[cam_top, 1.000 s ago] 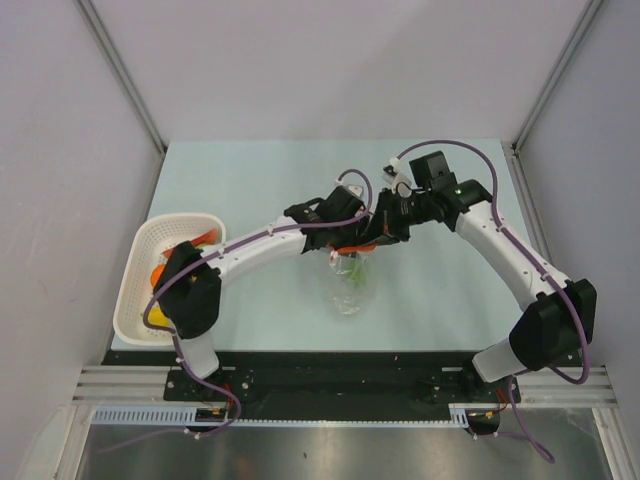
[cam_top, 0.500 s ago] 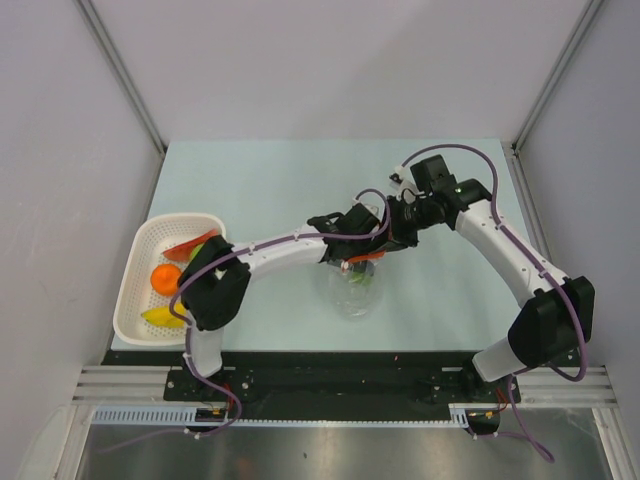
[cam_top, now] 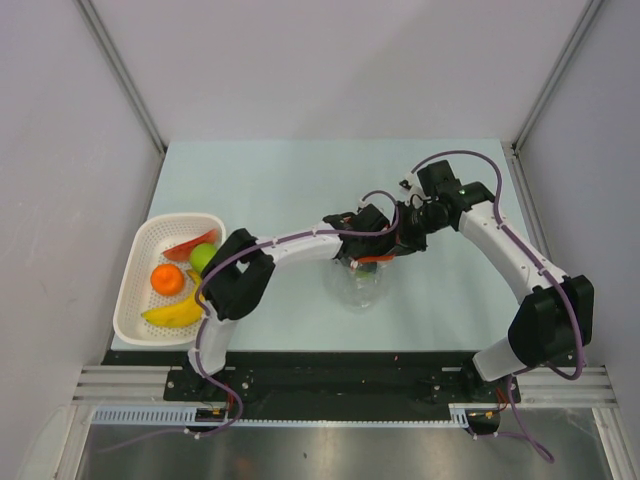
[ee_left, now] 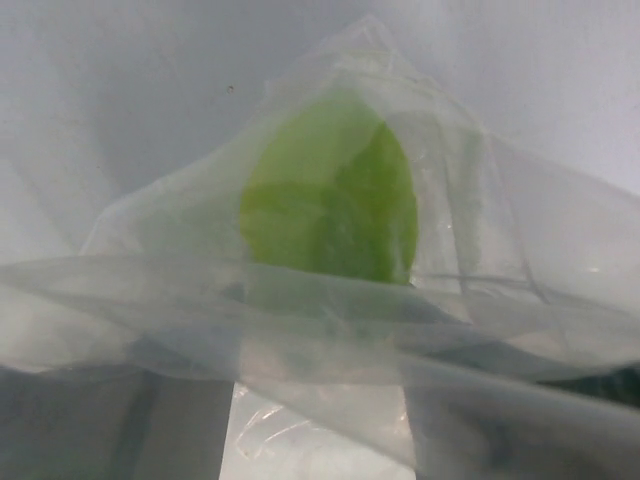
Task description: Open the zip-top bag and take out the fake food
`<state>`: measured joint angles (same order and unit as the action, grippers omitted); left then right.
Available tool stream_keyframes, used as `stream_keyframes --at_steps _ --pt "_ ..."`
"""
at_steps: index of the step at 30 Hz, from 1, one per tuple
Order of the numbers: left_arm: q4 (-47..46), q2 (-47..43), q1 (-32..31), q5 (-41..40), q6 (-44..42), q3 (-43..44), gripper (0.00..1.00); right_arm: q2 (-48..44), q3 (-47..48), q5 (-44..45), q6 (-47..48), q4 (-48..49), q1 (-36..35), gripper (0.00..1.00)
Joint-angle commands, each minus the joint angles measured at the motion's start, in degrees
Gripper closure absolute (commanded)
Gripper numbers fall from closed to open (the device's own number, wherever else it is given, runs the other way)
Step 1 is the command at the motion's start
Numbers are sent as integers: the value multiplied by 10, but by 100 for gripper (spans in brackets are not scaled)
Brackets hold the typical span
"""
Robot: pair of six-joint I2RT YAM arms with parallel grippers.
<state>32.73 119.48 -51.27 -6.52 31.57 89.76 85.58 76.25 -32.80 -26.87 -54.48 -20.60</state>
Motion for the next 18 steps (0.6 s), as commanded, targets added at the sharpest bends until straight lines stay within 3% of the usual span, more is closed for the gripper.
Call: stream_keyframes --at_steps 1,5,11,14,18 --pt "1 -3 0 -38 2 11 42 -29 3 -12 12 -6 -2 100" --pt "5 -12 -1 -47 -8 10 67 -28 2 -10 15 -5 -2 100" --pt "6 -59 -4 -39 -27 -15 94 -24 0 11 17 3 -1 100" --pt "1 -95 -4 -26 -36 -31 100 -22 0 22 22 6 -1 100" --pt "6 -135 -5 25 -55 -29 100 -21 0 41 24 13 -4 100"
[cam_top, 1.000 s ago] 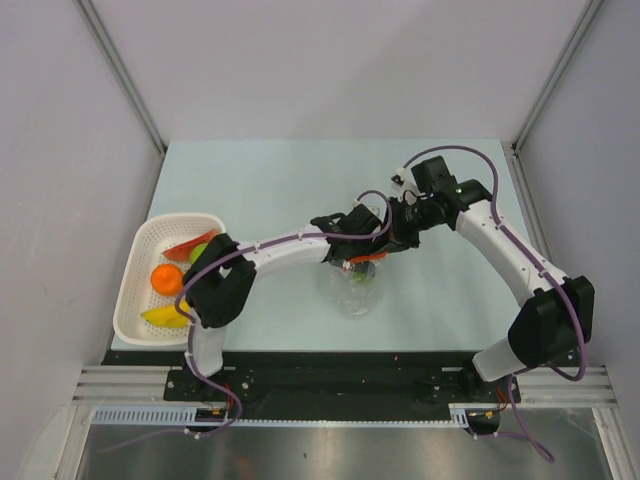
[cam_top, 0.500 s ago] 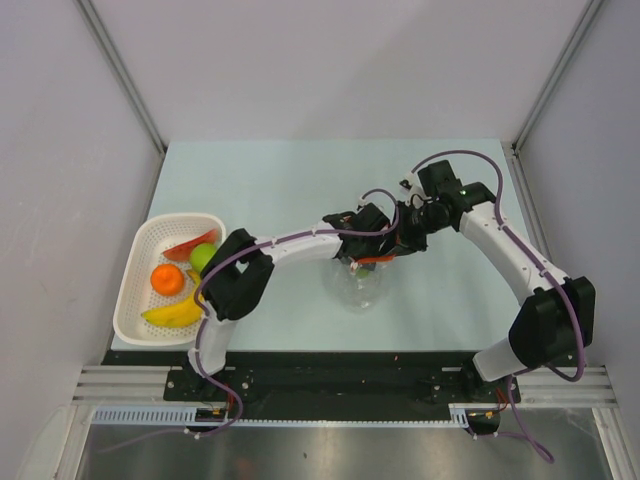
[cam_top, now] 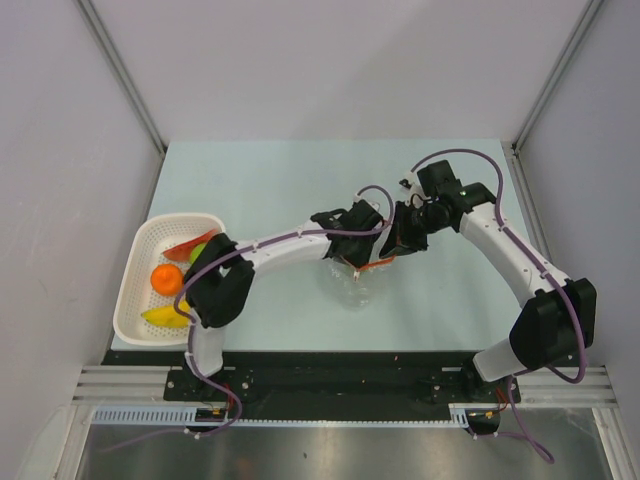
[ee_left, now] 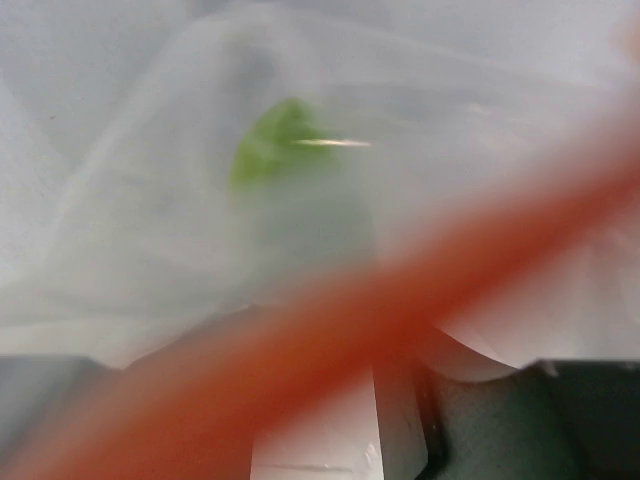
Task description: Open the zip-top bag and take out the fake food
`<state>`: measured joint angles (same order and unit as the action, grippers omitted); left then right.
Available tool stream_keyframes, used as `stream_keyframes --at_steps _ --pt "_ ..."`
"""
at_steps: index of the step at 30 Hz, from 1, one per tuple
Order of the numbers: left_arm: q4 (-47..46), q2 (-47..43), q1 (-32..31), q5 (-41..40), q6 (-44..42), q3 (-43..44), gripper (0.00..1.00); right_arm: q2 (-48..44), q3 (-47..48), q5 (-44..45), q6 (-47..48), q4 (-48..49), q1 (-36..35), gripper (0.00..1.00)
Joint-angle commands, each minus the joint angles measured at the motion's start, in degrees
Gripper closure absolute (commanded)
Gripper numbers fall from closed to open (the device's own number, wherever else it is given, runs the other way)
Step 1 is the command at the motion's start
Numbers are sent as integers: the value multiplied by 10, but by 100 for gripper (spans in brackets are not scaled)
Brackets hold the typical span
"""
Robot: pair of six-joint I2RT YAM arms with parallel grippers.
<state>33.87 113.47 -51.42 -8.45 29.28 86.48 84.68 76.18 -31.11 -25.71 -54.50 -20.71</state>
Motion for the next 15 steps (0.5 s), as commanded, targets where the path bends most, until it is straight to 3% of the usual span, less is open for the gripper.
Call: stream_keyframes --at_steps 1,8,15 --pt "-3 -84 -3 49 -32 3 100 -11 1 28 14 13 -4 100" --pt "16 -160 4 97 -18 19 98 -18 1 90 37 13 -38 100" --pt "17 -193 48 191 80 30 96 -20 1 200 53 13 -70 100"
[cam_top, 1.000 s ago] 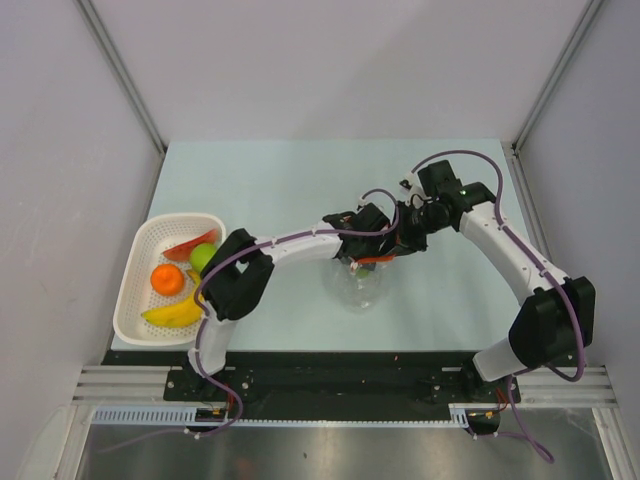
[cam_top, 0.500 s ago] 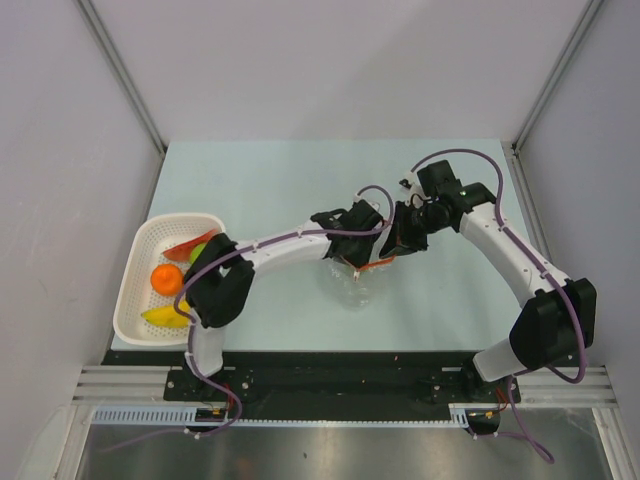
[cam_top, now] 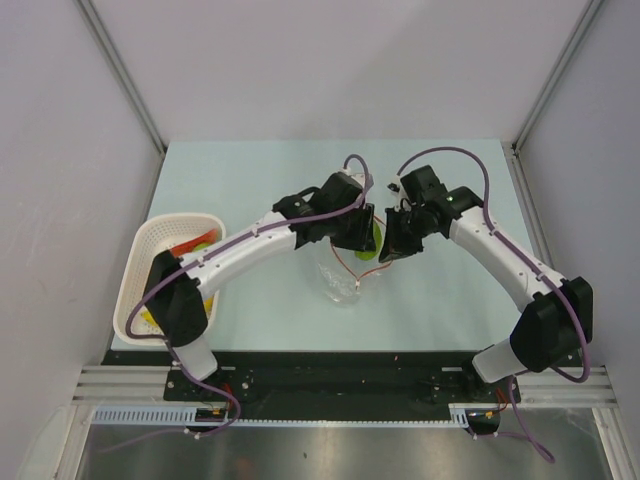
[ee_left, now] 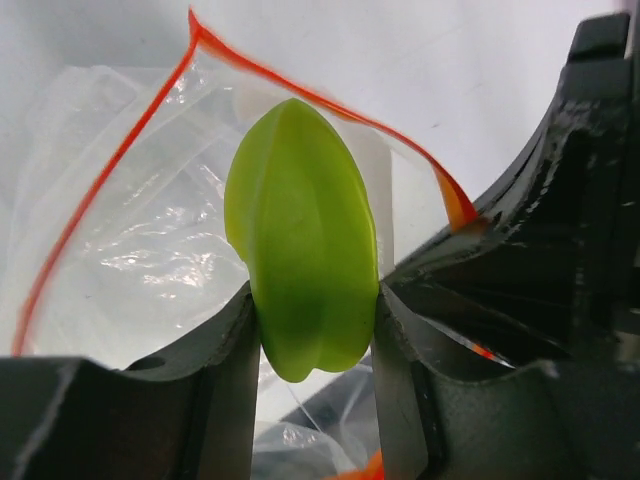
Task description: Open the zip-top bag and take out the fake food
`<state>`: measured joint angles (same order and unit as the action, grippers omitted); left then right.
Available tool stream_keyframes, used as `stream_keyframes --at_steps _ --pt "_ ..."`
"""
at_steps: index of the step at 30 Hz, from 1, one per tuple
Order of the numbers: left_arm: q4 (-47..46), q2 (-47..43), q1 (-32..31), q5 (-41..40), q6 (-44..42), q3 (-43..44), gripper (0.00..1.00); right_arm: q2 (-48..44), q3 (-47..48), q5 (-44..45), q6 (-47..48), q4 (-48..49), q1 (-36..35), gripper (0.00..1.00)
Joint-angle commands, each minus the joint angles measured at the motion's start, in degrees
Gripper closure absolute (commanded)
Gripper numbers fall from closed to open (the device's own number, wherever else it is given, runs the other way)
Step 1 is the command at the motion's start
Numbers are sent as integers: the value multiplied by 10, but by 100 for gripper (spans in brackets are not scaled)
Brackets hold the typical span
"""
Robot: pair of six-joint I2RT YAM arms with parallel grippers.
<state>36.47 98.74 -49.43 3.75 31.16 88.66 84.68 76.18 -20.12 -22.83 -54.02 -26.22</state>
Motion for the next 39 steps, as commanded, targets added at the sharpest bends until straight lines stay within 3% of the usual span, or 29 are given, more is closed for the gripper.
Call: stream_keyframes --at_steps 1,8,12,14,17,21,22,24,25,28,30,34,39 --pt "-22 -54 34 110 71 -10 96 -22 1 107 25 6 -17 100" --pt "-183 -151 72 291 156 -132 96 -23 1 236 16 34 -10 100" --pt "-341 -201 70 381 187 -184 94 -23 2 232 0 73 -11 100" --pt "-352 -222 70 399 179 -197 96 -20 3 208 -13 84 -5 100" --pt "-237 -269 75 335 122 -189 97 -17 3 172 -44 97 22 100" --pt "-89 -341 92 184 65 -172 99 -26 3 180 -61 108 51 100" --pt "-57 -355 99 96 64 -170 99 -27 3 181 -59 110 56 100" --pt "44 -396 134 7 72 -171 99 -29 3 170 -56 109 72 100" --pt "80 -405 147 -78 77 -172 95 -29 3 168 -53 107 73 100" --pt "212 -441 217 -221 114 -191 88 -29 3 156 -48 104 73 100" --pt "244 -459 290 -248 121 -216 83 -28 3 142 -47 107 71 100" --pt "187 -496 420 -236 73 -303 78 -29 4 133 -42 111 64 100" --pt "130 -455 602 -141 54 -339 78 -32 4 133 -34 110 64 100"
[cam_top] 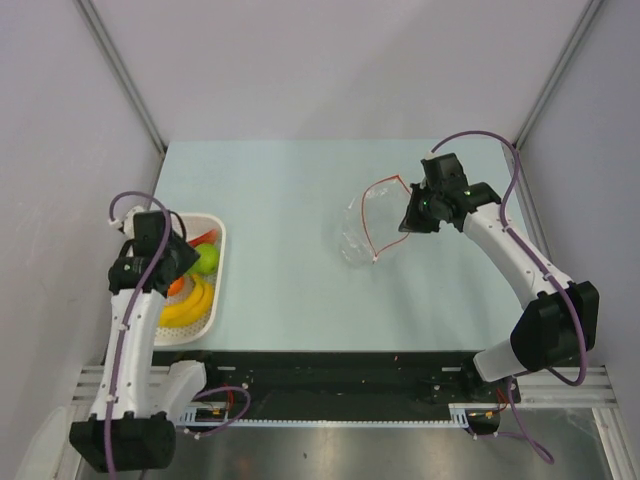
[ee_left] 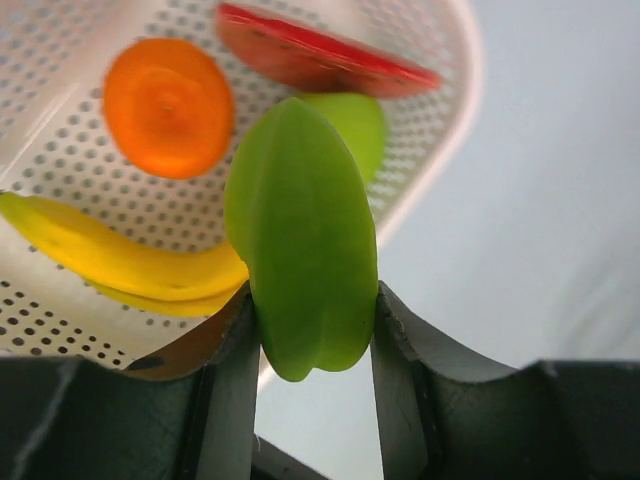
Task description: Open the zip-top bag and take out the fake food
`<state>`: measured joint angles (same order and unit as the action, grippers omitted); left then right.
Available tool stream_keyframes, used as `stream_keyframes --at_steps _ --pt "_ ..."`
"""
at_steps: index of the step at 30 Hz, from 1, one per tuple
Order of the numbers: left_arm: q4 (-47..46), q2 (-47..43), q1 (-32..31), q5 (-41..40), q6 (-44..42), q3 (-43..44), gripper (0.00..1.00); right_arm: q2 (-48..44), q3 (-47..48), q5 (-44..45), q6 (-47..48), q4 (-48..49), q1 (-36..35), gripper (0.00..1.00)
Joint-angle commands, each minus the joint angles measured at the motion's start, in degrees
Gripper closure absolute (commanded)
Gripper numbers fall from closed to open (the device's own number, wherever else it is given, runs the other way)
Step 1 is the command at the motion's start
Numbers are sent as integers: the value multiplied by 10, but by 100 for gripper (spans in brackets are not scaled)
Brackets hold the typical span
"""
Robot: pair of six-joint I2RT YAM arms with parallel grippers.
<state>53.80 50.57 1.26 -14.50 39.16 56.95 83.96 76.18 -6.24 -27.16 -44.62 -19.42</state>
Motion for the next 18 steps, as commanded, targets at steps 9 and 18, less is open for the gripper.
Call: stream_keyframes --at_steps 9,18 --pt "-112 144 190 63 -50 -70 66 -38 4 27 33 13 5 100" --pt "-131 151 190 59 -53 -85 21 -25 26 98 68 -6 25 100"
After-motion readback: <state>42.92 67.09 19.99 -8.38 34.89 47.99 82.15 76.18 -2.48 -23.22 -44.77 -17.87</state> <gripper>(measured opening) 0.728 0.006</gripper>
